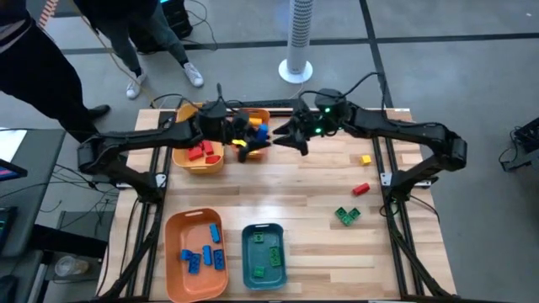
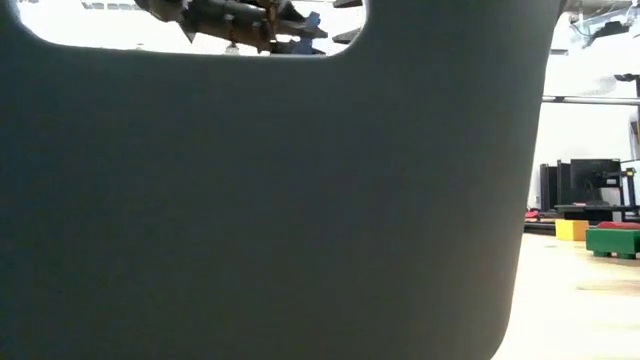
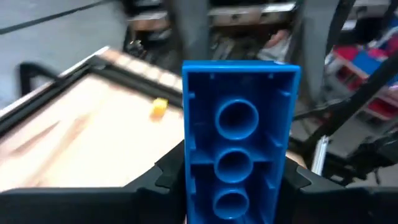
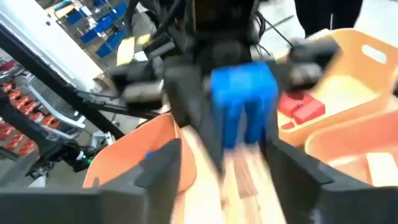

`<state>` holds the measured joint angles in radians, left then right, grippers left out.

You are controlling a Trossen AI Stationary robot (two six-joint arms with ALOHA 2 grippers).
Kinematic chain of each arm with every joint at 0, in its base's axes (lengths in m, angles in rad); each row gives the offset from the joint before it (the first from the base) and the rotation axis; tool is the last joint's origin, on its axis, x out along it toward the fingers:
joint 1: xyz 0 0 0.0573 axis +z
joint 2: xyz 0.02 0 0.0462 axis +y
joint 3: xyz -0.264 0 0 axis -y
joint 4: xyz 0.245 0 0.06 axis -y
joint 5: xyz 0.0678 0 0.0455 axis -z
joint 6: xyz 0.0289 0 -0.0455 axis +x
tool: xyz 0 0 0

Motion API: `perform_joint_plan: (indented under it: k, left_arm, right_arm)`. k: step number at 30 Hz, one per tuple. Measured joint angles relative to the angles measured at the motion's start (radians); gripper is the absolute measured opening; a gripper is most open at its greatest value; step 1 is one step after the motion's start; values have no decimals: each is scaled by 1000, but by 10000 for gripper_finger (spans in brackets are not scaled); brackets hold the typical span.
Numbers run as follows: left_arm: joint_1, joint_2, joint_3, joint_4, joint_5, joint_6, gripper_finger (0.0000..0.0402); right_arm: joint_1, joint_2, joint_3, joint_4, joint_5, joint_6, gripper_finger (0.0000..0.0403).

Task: Sort blocks
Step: Put the blue game piece into the large orange bin

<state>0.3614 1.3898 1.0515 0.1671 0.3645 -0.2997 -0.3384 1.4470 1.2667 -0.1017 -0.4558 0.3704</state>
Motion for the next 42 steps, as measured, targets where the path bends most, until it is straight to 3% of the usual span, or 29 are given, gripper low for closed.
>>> perform_joint_plan:
  k: [4, 7, 10, 13, 20, 26, 31, 36, 42]
  left_arm:
    - [-3, -121, 0, -270, -19, 50, 128]
    - [-46, -221, 0, -535, 17, 67, 128]
    - [-140, -291, 0, -818, 20, -13, 128]
    - [-306, -318, 0, -976, 11, -166, 128]
    - [-757, -289, 1, -987, -166, -630, 128]
    - [-978, -166, -6, -998, -225, -992, 128]
    - [-1065, -36, -7, -1026, -168, -1138, 128]
    - [-1082, 50, -8, -1076, -137, -1208, 131]
    - [-1052, 43, -8, -1104, -139, -1188, 263]
  right_arm:
    - [-49, -67, 1, -117, 1, -63, 286]
    - [-84, -112, 1, -270, 91, -154, 299]
    - [-126, -127, 1, -423, 207, -237, 300]
    - [-177, -117, 0, -491, 251, -269, 301]
    - [-267, -104, -1, -480, 253, -297, 301]
    - [-249, -105, 0, -457, 249, -327, 301]
    - [-210, -105, 0, -479, 249, -327, 301]
    - [-167, -105, 0, -545, 232, -323, 301]
    - [-120, -105, 0, -694, 215, -342, 301]
